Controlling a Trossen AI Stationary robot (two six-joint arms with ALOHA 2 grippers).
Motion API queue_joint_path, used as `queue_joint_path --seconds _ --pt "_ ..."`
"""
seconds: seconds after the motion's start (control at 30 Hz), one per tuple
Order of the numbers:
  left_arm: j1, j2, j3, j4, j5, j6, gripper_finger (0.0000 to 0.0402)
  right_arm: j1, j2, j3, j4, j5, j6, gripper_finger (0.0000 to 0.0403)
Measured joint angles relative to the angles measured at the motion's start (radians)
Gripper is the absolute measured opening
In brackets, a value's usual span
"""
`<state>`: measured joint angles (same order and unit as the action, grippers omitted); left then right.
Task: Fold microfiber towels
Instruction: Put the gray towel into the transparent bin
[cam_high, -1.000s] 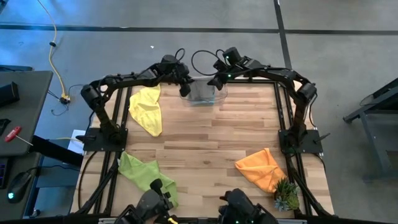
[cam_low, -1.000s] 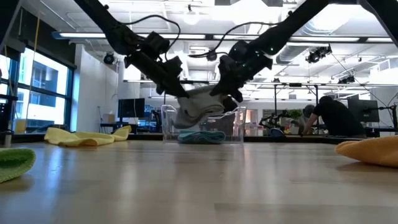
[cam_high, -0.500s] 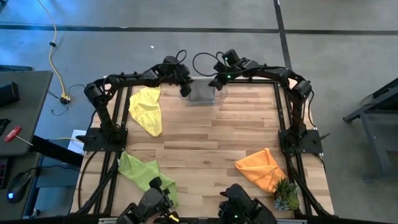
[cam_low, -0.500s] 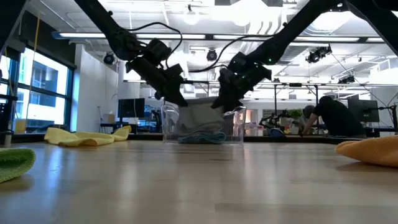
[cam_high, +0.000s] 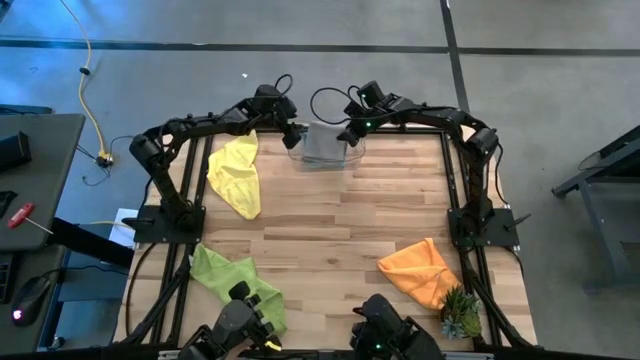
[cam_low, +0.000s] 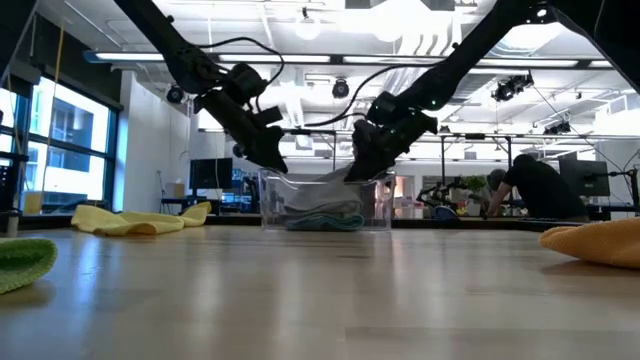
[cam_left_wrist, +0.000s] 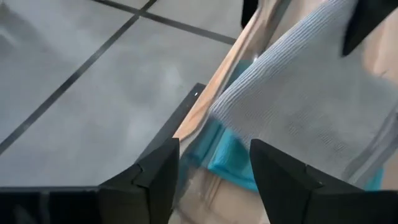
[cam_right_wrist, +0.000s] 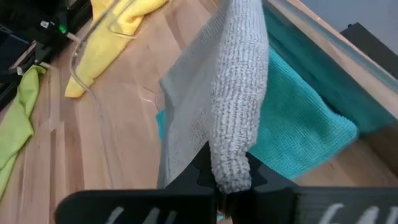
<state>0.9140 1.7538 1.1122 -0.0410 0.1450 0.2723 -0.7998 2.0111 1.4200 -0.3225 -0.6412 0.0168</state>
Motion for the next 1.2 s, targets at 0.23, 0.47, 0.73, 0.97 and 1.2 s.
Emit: queue_joint_path --seconds 0.23,0.47,0.73,0.97,1.2 --pt "-0.007 -0.023 0.000 0.007 0.009 0.019 0.0142 0.000 0.007 0.046 -0.061 -0.015 -0.054 0.0000" --pt "-0.008 -0.022 0.000 0.015 0.008 0.026 0.0082 0.003 0.007 0.168 -0.222 -0.018 -0.152 0.0000" --pt "-0.004 -0.022 0.000 0.024 0.004 0.018 0.0021 0.005 0.074 0.171 -0.239 -0.061 -0.154 0.0000" --pt "-0.004 -0.022 0.000 0.026 0.000 0.001 0.0005 0.012 0.095 0.237 -0.274 -0.068 -0.173 0.0000" --pt "-0.007 -0.022 0.000 0.030 0.000 -0.008 0.0033 0.040 0.095 0.254 -0.286 0.025 -0.208 0.0065"
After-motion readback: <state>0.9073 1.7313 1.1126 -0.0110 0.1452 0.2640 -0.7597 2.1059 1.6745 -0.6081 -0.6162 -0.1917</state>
